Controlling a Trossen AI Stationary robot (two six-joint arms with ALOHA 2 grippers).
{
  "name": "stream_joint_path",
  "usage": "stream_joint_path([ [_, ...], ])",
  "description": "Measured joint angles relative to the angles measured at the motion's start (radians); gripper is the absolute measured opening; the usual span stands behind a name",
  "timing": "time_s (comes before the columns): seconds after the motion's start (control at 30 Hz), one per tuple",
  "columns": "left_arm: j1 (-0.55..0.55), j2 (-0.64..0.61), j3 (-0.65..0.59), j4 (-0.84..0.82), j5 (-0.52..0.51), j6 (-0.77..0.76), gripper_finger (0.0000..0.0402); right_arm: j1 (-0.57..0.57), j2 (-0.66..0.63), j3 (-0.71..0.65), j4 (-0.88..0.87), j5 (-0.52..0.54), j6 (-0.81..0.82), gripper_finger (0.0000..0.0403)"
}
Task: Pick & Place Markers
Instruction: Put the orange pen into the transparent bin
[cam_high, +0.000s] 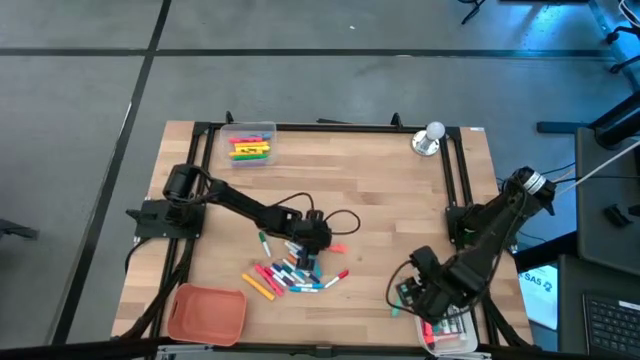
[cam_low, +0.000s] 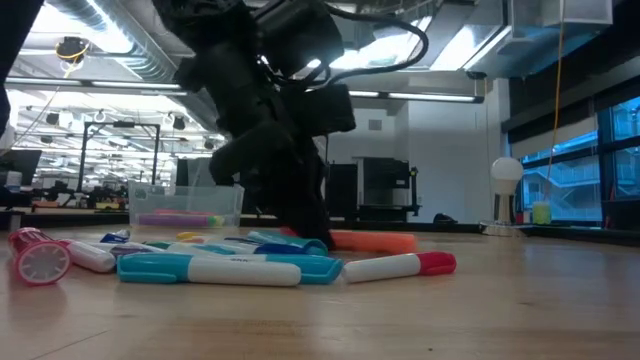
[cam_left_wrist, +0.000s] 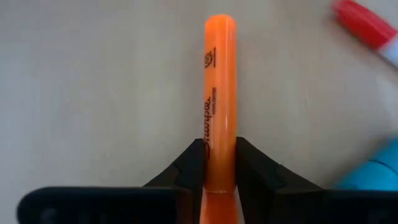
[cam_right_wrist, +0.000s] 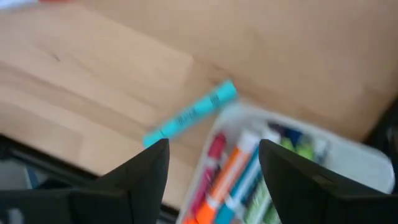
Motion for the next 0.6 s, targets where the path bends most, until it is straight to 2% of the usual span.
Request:
stream_joint_path([
  [0.1, 0.001, -0.069, 0.066, -0.159, -0.054, -0.068, 0.0063, -0.043, -0.004, 0.000, -0.004, 0.068, -0.042, 0.0247],
  [0.23, -0.021, -0.213, 0.169, -0.555, -0.015, -0.278, 0.0066, -0.106, -0.013, 0.000, -0.023, 0.201, -0.028, 0.0247],
  [0.3, -0.053, -0.296, 0.182, -0.680, 0.003, -0.334, 0.0065, -0.140, -0.013, 0.000, -0.024, 0.264, -0.039, 0.0247],
  [0.43, -0.168, -0.448, 0.184, -0.884, 0.099, -0.420, 0.0064, -0.233, -0.013, 0.000, -0.024, 0.332, -0.163, 0.0247],
  [0.6, -0.362, -0.524, 0.184, -1.074, 0.144, -0.606, 0.0064, -0.360, -0.013, 0.000, -0.018, 0.331, -0.385, 0.0247],
])
